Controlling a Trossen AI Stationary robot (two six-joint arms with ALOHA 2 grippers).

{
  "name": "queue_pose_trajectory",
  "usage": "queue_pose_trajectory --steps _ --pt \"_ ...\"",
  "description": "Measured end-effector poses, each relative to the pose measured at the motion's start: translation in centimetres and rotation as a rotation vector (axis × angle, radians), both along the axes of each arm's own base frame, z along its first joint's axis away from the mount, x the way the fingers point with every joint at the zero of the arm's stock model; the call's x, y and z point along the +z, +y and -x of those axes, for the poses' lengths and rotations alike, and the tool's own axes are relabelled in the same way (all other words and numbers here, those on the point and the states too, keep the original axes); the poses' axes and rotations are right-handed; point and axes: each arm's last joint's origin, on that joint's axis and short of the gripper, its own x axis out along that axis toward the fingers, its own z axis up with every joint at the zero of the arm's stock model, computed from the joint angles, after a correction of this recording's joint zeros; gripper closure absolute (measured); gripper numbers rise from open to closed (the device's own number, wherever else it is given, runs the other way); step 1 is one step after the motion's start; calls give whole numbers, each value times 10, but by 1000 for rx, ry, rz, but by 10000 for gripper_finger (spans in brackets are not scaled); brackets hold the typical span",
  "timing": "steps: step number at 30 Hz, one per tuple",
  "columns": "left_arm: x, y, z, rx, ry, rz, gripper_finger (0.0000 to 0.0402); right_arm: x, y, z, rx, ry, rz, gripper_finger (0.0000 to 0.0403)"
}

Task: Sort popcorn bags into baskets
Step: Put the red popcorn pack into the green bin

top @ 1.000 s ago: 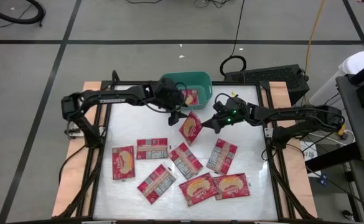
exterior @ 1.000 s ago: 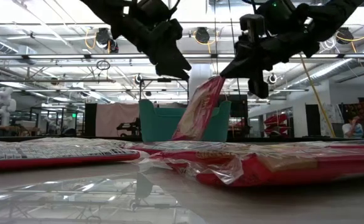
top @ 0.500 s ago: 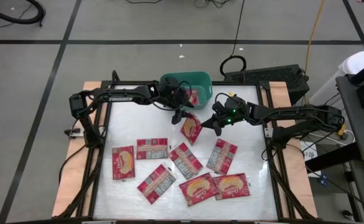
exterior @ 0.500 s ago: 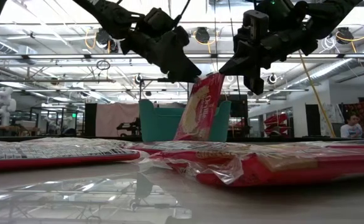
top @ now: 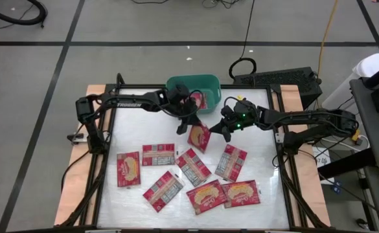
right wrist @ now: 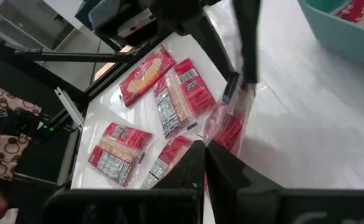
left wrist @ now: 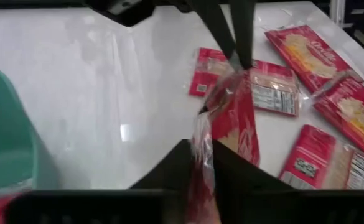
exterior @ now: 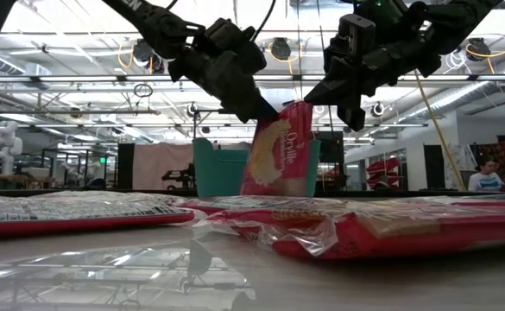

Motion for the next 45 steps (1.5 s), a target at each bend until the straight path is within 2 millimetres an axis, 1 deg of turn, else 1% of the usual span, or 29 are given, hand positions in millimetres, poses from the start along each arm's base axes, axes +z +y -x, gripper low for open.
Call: queue_pose_trajectory --steps 2,4,6,8,10,16,20,22,26,29,32,35,39,42,45 --pt "1 -2 2 5 18 18 388 0 0 0 -8 2 1 403" --pt "5 -2 3 27 22 46 394 0 -2 0 -34 6 -22 403" --pt "13 -4 8 51 32 65 394 1 -6 1 -74 -5 -63 402" --pt "26 -5 13 70 2 65 397 6 -9 3 -104 -30 -87 394" --pt "40 -4 20 104 -18 80 398 14 -12 5 -117 -80 -75 379" --pt "90 -5 46 201 -146 117 399 36 -18 22 -166 -173 -38 320" --pt "122 -6 66 260 -246 156 400 56 -18 36 -219 -268 3 290" --pt "138 -6 77 298 -306 173 400 69 -16 41 -246 -313 31 280" --pt "166 -5 96 371 -443 193 400 104 -16 45 -278 -371 101 270" --pt "182 -3 105 402 -541 222 400 133 -19 40 -284 -372 210 265" --pt "193 -1 109 409 -632 256 400 158 -24 31 -288 -353 325 258" --pt "202 0 112 405 -715 279 400 175 -30 21 -318 -339 422 245" --pt "209 2 114 396 -786 289 400 181 -37 9 -321 -328 488 224" --pt "211 2 115 391 -802 283 401 177 -41 3 -292 -324 465 208" --pt "212 3 115 392 -814 281 401 172 -44 -3 -231 -339 415 204"
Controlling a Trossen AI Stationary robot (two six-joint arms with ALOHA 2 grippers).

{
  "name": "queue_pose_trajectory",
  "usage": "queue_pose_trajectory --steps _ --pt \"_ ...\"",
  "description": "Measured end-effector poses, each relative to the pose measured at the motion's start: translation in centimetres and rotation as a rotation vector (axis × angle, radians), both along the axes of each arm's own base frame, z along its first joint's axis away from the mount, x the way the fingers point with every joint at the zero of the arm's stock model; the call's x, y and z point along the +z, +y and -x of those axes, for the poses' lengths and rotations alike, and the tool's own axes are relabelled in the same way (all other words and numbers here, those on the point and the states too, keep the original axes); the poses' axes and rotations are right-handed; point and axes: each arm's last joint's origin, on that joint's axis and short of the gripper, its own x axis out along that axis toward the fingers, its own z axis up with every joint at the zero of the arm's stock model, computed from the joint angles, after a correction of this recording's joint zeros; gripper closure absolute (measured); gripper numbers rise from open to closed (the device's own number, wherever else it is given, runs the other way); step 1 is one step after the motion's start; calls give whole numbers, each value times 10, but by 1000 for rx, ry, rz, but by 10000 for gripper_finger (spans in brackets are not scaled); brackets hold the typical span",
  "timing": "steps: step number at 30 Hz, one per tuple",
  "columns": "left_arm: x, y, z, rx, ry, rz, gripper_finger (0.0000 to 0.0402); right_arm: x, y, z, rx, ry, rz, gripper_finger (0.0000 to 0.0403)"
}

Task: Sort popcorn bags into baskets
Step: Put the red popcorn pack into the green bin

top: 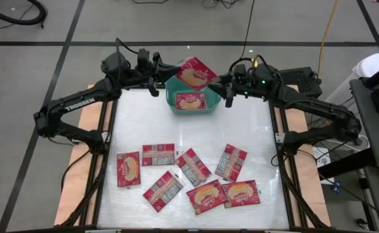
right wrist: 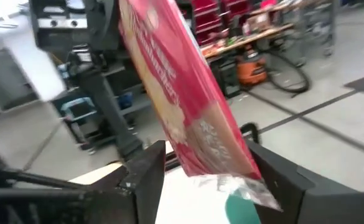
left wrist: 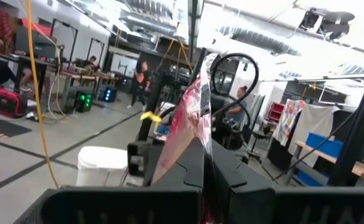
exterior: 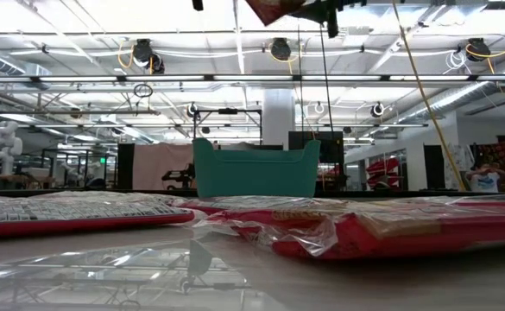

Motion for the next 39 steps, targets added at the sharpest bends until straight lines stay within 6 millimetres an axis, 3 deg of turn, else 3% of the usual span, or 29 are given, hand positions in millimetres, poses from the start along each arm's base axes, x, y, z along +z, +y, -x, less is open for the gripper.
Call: queue_pose_trajectory --steps 4,13,16,20,26,30,34,39 --pt "1 3 2 11 -13 -6 401 2 -2 -5 9 -47 3 236" --pt "0 18 9 72 -6 -11 401 5 -3 -2 3 -65 -4 390" --pt "1 19 10 90 -5 -64 389 7 -4 -2 -3 -92 -13 388" --pt "2 16 9 137 -3 -151 335 13 -9 1 -23 -157 -30 388" --pt "-9 25 9 267 102 -74 239 19 -23 12 -49 -152 -36 397" --pt "-13 32 13 291 138 -35 196 30 -36 21 -25 -88 -26 400" --pt "-19 40 17 331 183 19 175 36 -54 30 -51 -34 17 400" --pt "-22 50 29 392 221 119 177 32 -85 41 -11 -24 -8 400"
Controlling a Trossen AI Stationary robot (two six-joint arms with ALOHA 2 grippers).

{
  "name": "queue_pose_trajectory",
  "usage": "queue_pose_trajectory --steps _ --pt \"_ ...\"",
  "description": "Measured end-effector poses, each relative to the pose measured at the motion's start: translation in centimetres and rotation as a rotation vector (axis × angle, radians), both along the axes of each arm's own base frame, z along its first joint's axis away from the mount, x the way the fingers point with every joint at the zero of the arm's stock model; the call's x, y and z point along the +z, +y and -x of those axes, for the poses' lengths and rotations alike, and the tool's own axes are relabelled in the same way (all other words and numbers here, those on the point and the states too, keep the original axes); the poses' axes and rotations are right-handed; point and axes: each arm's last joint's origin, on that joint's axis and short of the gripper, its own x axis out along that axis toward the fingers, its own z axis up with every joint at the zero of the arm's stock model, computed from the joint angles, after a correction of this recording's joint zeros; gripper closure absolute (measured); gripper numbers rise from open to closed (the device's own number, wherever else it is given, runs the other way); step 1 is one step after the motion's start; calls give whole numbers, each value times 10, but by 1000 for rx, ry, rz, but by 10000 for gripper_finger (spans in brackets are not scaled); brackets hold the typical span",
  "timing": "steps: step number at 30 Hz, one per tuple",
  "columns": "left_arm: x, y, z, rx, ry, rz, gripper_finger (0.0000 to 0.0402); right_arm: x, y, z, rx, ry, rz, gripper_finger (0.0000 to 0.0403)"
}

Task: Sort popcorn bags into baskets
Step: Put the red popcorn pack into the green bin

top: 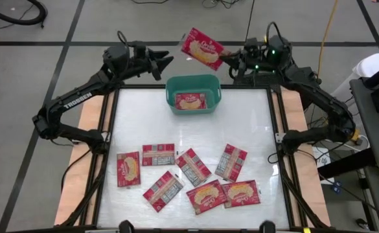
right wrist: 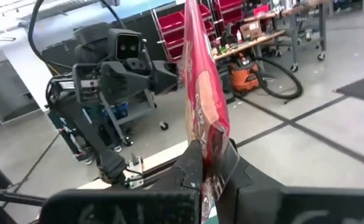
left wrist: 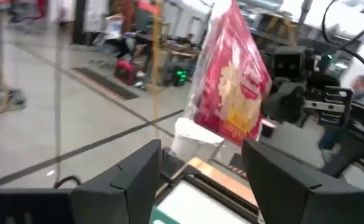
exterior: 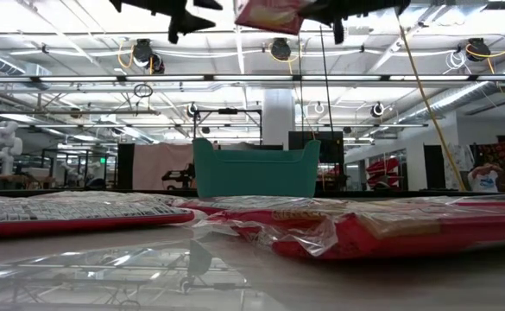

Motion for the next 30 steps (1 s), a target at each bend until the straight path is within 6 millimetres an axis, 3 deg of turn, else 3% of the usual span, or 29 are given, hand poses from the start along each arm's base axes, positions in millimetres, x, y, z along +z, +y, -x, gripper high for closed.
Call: queue_pose_trajectory --steps 11,20,30 --pt "-28 8 13 110 223 221 227 -25 -53 0 145 31 -147 401" --pt "-59 -9 19 90 498 455 268 -56 -73 -19 239 85 -188 401" --pt "-90 -30 21 62 753 524 284 -113 -86 -53 300 211 -246 399"
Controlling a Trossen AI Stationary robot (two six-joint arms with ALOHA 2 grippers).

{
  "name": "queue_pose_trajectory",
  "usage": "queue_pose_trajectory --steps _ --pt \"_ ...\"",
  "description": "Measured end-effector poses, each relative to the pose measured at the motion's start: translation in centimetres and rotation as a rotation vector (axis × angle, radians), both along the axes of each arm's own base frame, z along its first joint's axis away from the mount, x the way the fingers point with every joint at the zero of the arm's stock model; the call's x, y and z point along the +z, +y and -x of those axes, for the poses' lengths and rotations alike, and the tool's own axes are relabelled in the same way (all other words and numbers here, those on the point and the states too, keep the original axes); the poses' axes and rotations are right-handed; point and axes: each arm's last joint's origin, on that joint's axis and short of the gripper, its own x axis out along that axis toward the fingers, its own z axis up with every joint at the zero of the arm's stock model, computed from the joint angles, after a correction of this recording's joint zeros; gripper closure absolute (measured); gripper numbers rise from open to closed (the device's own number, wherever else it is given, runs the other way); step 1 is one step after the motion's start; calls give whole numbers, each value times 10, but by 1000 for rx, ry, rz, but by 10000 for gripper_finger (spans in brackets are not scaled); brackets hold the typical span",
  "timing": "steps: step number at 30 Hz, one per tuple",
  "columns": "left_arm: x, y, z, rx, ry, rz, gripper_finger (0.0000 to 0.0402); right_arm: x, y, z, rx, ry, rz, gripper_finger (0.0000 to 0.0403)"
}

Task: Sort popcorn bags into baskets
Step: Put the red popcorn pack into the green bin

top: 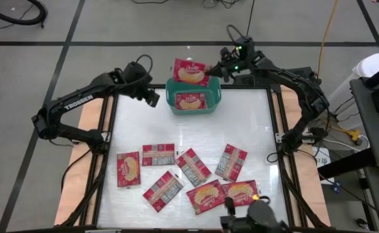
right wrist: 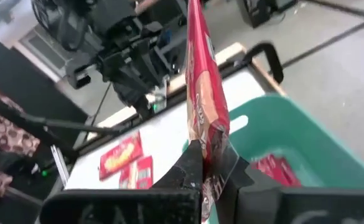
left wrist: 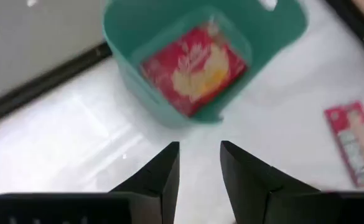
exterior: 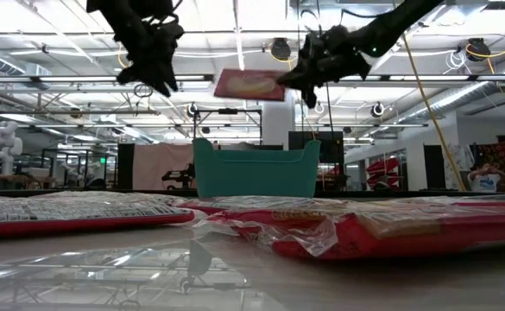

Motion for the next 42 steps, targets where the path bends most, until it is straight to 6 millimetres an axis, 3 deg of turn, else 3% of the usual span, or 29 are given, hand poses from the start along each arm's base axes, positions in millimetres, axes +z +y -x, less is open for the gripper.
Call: queue_pose_trajectory --steps 8,14,21,28,42 --pt "-48 -24 -4 10 84 182 284 -41 -4 -9 -17 174 -7 396" --pt "-66 -50 -11 -54 139 234 284 -61 -4 -13 13 243 5 395" --pt "-71 -73 -18 -112 153 259 284 -77 2 -27 39 298 48 395" --pt "-70 -86 -24 -126 130 263 284 -79 8 -33 25 344 105 388" --pt "-68 -100 -30 -146 108 239 284 -79 11 -32 -6 387 79 296"
